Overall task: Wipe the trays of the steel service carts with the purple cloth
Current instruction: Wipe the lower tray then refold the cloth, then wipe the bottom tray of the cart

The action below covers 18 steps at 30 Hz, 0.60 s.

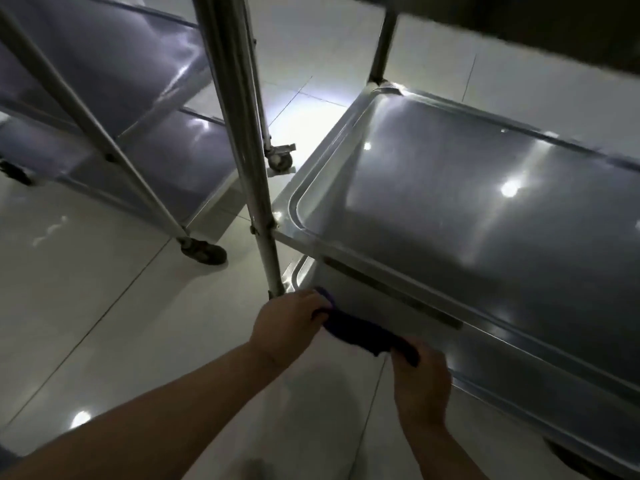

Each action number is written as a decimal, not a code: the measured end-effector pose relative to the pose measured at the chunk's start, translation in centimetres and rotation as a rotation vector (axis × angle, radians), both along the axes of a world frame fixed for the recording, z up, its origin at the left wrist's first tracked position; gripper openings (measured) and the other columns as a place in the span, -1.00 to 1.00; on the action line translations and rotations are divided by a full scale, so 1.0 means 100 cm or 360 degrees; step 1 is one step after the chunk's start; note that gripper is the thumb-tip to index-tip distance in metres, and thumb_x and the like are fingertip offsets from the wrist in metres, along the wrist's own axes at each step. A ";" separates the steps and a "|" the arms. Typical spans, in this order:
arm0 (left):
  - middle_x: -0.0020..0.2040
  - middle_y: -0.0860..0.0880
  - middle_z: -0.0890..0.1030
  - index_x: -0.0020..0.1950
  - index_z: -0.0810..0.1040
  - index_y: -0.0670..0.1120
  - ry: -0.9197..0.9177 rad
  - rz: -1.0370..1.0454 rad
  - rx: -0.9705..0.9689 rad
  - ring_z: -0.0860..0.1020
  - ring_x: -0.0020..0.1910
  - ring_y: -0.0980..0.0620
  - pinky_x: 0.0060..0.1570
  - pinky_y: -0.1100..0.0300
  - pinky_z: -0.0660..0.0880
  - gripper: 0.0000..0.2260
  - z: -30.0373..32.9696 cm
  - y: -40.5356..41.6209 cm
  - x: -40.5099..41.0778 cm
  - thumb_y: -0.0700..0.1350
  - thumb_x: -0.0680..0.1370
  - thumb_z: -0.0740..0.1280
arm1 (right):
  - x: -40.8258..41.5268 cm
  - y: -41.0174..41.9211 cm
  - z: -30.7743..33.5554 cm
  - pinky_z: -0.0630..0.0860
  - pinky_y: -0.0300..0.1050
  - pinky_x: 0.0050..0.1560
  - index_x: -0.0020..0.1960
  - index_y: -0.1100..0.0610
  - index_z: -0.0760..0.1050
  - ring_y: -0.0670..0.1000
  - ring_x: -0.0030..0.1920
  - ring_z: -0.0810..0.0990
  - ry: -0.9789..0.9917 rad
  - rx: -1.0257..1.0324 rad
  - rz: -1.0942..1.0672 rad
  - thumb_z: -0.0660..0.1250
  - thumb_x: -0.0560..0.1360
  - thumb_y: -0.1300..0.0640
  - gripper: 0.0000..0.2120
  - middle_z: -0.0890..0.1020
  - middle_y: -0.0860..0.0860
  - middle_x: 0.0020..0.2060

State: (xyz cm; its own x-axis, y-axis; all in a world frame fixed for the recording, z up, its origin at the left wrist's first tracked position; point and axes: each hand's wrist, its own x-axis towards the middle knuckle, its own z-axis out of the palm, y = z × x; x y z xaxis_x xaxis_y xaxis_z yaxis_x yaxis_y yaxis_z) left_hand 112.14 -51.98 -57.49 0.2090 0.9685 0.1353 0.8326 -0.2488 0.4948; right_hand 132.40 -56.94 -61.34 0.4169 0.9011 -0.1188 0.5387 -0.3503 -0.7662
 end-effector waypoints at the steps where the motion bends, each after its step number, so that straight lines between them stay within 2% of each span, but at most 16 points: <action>1: -0.12 0.08 0.66 -0.08 0.67 0.00 -0.0039 -0.0036 0.0144 0.62 -0.20 0.14 -0.19 0.38 0.43 -0.86 -0.018 0.006 0.001 -0.15 0.40 0.41 | 0.003 0.010 -0.019 0.53 -0.12 -0.16 -0.02 0.10 0.65 0.06 -0.18 0.60 -0.0122 0.0185 -0.0013 0.43 0.44 0.32 -0.82 0.62 0.05 -0.23; 3: -0.07 0.02 0.67 -0.07 0.67 -0.06 -0.0050 -0.0121 0.0245 0.63 -0.16 0.11 -0.15 0.36 0.46 -0.84 -0.059 0.017 0.000 -0.10 0.44 0.32 | 0.006 0.022 -0.062 0.52 -0.05 -0.08 0.00 0.18 0.65 0.08 -0.15 0.60 -0.0237 0.0425 0.0077 0.46 0.38 0.39 -0.77 0.64 0.10 -0.18; 4: -0.05 -0.03 0.67 -0.06 0.67 -0.09 -0.0046 -0.0137 0.0250 0.65 -0.15 0.07 -0.13 0.33 0.48 -0.84 -0.081 0.021 -0.002 -0.13 0.44 0.32 | 0.008 0.027 -0.085 0.49 -0.08 -0.07 -0.02 0.19 0.65 0.07 -0.16 0.60 -0.0306 0.0463 0.0176 0.45 0.39 0.35 -0.81 0.65 0.09 -0.18; 5: -0.04 -0.06 0.67 -0.06 0.66 -0.12 -0.0042 -0.0161 0.0236 0.66 -0.15 0.03 -0.12 0.31 0.49 -0.87 -0.106 0.024 -0.005 -0.20 0.42 0.39 | 0.009 0.029 -0.108 0.44 -0.11 -0.04 -0.04 0.15 0.65 0.07 -0.17 0.61 -0.0396 0.0440 0.0307 0.40 0.43 0.24 -0.88 0.66 0.06 -0.18; 7: -0.05 -0.06 0.67 -0.10 0.67 -0.10 0.0021 -0.0216 0.0177 0.66 -0.16 0.03 -0.13 0.32 0.52 -0.75 -0.149 0.030 -0.013 -0.32 0.29 0.54 | 0.012 0.037 -0.147 0.31 -0.17 -0.10 -0.15 0.05 0.64 0.08 -0.17 0.59 -0.0651 0.0371 0.0650 0.22 0.45 0.00 -0.76 0.63 -0.02 -0.23; 9: -0.09 0.01 0.67 -0.14 0.68 -0.05 0.0072 -0.0284 0.0160 0.65 -0.19 0.10 -0.14 0.36 0.50 -0.70 -0.178 0.032 -0.023 -0.32 0.21 0.58 | 0.015 0.045 -0.172 0.37 -0.13 -0.11 -0.26 0.00 0.63 0.00 -0.11 0.52 -0.0948 0.0499 0.0959 0.22 0.42 -0.09 -0.73 0.59 -0.09 -0.29; 11: -0.12 0.05 0.66 -0.12 0.68 -0.03 0.0086 -0.0300 0.0242 0.63 -0.21 0.11 -0.20 0.30 0.54 -0.75 -0.194 0.034 -0.032 -0.28 0.27 0.55 | 0.010 0.057 -0.172 0.41 -0.09 -0.06 -0.29 -0.01 0.63 -0.07 -0.07 0.44 -0.1103 0.0643 0.1097 0.24 0.45 -0.21 -0.65 0.59 -0.11 -0.29; 12: -0.11 0.03 0.66 -0.09 0.67 -0.06 0.0064 -0.0295 0.0288 0.63 -0.20 0.07 -0.21 0.24 0.57 -0.81 -0.198 0.036 -0.036 -0.25 0.34 0.48 | 0.006 0.063 -0.167 0.45 -0.08 -0.03 -0.24 0.01 0.65 -0.08 -0.04 0.43 -0.1087 0.0645 0.1141 0.19 0.48 -0.26 -0.58 0.61 -0.09 -0.23; 13: -0.10 -0.01 0.65 -0.05 0.66 -0.08 0.0032 -0.0258 0.0343 0.63 -0.18 0.02 -0.20 0.18 0.60 -0.85 -0.200 0.037 -0.040 -0.21 0.41 0.38 | 0.000 0.071 -0.162 0.49 -0.04 0.04 -0.10 0.03 0.66 -0.08 0.05 0.44 -0.1028 0.0591 0.1176 0.13 0.51 -0.28 -0.52 0.64 -0.06 -0.11; 14: -0.10 -0.04 0.64 -0.03 0.65 -0.11 -0.0004 -0.0170 0.0374 0.61 -0.16 -0.02 -0.18 0.13 0.60 -0.83 -0.199 0.036 -0.043 -0.16 0.46 0.29 | -0.006 0.079 -0.158 0.46 0.02 0.20 0.11 0.07 0.63 -0.06 0.22 0.41 -0.0967 0.0456 0.1214 0.08 0.51 -0.29 -0.46 0.62 -0.01 0.12; 15: -0.10 -0.08 0.63 -0.04 0.63 -0.13 -0.0051 -0.0038 0.0416 0.60 -0.15 -0.05 -0.16 0.10 0.59 -0.84 -0.198 0.034 -0.047 -0.16 0.48 0.28 | -0.012 0.088 -0.156 0.29 0.06 0.40 0.35 0.07 0.48 -0.03 0.41 0.27 -0.0919 0.0274 0.1293 0.00 0.51 -0.33 -0.35 0.45 0.00 0.36; 16: -0.10 -0.12 0.61 -0.05 0.62 -0.17 -0.0117 0.0135 0.0442 0.56 -0.14 -0.07 -0.14 0.08 0.55 -0.90 -0.198 0.032 -0.052 -0.20 0.48 0.35 | -0.019 0.095 -0.158 0.03 0.03 0.51 0.52 0.02 0.22 -0.01 0.52 0.04 -0.0941 0.0099 0.1403 -0.10 0.49 -0.40 -0.25 0.18 -0.03 0.51; 17: -0.08 -0.17 0.59 -0.05 0.59 -0.20 -0.0212 0.0338 0.0435 0.51 -0.11 -0.08 -0.11 0.07 0.51 -0.89 -0.201 0.031 -0.056 -0.25 0.44 0.43 | -0.026 0.101 -0.164 -0.18 0.01 0.52 0.56 -0.07 -0.04 -0.01 0.54 -0.17 -0.1048 0.0004 0.1515 -0.24 0.45 -0.46 -0.21 -0.06 -0.06 0.53; 18: -0.02 -0.21 0.54 0.00 0.55 -0.23 -0.0312 0.0538 0.0386 0.45 -0.04 -0.08 -0.06 0.06 0.46 -0.80 -0.202 0.031 -0.061 -0.27 0.41 0.47 | -0.033 0.105 -0.170 -0.29 0.03 0.51 0.53 -0.14 -0.22 0.02 0.53 -0.29 -0.1175 -0.0033 0.1604 -0.37 0.40 -0.50 -0.20 -0.18 -0.07 0.53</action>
State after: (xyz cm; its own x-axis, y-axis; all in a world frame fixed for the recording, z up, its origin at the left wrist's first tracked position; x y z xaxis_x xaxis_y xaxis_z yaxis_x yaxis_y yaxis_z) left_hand 106.01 -48.89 -77.74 -0.1654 0.9134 0.3719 0.7835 -0.1074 0.6121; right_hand 129.06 -46.40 -78.36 -0.4843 0.8586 -0.1683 0.8725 0.4595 -0.1662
